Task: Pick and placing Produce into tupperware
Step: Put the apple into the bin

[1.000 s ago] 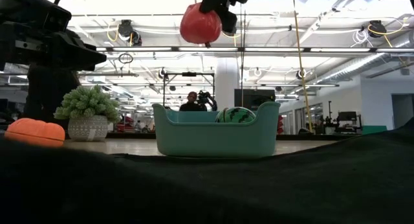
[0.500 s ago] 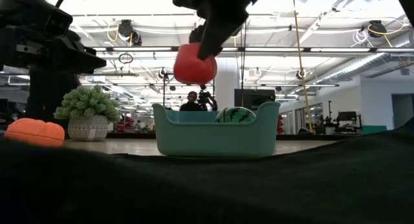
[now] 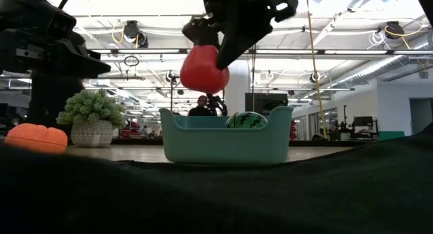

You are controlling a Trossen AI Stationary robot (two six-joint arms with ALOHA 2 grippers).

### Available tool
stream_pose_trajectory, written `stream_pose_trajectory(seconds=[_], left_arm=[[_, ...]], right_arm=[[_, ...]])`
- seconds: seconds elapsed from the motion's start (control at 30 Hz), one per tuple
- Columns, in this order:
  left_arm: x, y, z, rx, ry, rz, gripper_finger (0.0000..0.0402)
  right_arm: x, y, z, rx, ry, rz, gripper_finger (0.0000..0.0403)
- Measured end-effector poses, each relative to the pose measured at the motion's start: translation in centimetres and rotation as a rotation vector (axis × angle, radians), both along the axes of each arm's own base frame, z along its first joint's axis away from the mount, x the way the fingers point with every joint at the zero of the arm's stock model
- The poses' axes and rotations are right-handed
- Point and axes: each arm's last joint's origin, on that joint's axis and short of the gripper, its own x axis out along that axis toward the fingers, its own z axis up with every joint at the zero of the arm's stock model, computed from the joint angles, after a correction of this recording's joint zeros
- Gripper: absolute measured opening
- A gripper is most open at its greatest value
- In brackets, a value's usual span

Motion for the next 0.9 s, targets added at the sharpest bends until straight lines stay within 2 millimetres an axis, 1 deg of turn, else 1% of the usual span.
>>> stream_pose_trajectory(seconds=[0.17, 0.33, 0.9], left_arm=[[0.0, 0.0, 0.0, 0.000, 0.000, 0.000, 0.0001], [0.0, 0.0, 0.0, 0.001, 0.000, 0.000, 0.0001], [0.0, 0.0, 0.0, 0.012, 0.000, -0.002, 0.0001]], right_arm=[[-0.4, 0.1, -2.1, -0.048, -0.002, 0.090, 0.0254], [-0.5, -0.1, -3.4, -0.130, -0.026, 0.078, 0.0254], [-0.1, -0.2, -3.2, -0.093, -0.052, -0.051, 0.0254]])
